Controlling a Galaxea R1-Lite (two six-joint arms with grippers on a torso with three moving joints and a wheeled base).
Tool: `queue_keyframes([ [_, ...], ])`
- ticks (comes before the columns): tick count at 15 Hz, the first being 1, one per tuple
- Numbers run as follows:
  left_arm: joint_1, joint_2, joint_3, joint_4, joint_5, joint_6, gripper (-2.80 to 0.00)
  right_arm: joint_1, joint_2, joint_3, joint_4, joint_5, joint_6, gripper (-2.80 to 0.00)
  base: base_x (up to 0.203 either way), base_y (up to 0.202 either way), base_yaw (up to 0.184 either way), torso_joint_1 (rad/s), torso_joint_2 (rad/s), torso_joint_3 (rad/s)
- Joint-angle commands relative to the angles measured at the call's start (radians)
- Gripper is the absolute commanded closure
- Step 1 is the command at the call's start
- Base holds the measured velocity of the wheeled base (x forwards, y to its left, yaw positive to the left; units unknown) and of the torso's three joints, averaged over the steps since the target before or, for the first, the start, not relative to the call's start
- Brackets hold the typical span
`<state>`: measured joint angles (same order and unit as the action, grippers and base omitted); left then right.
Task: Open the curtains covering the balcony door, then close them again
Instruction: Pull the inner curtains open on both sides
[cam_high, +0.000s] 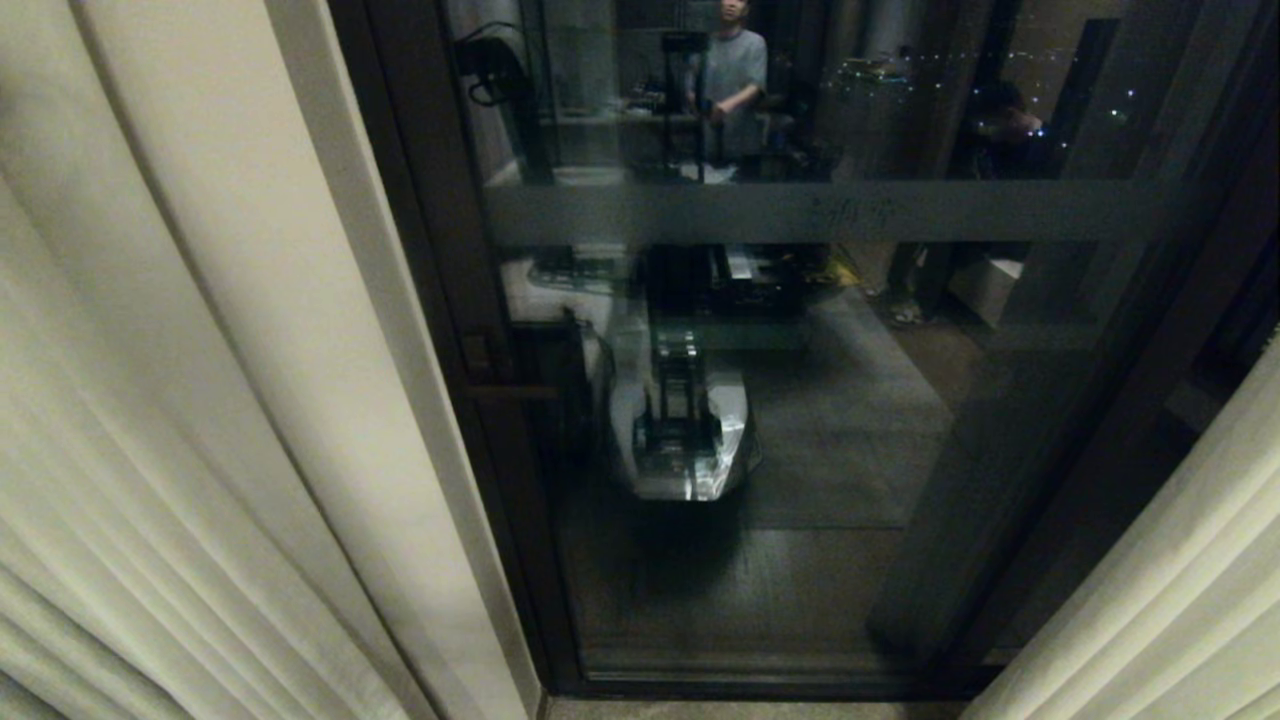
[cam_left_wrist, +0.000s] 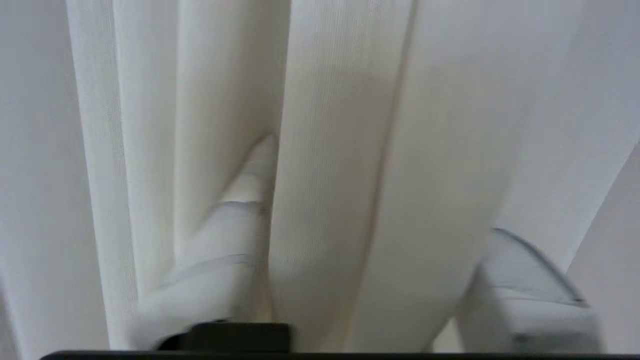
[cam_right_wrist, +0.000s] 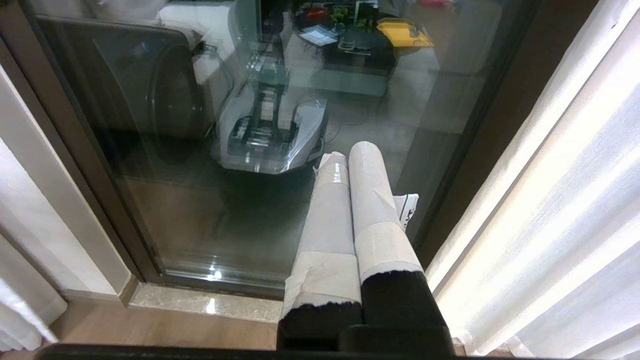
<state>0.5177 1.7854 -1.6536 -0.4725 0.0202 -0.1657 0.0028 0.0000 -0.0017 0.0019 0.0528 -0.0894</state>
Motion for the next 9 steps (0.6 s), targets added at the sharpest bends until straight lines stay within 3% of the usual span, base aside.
queue_keyframes([
  [1,-0.008,-0.071,0.046,0.006,0.0,-0.001,-2.8,0.0,0.001,0.0,0.0,0.001,-0.001,0.0,0.0,0.0,0.0,0.0,0.0,0.0],
  [9,-0.043,-0.386,0.365,0.012,-0.001,0.0,-2.8,0.0,0.002,0.0,0.0,0.001,-0.001,0.0,0.0,0.0,0.0,0.0,0.0,0.0],
])
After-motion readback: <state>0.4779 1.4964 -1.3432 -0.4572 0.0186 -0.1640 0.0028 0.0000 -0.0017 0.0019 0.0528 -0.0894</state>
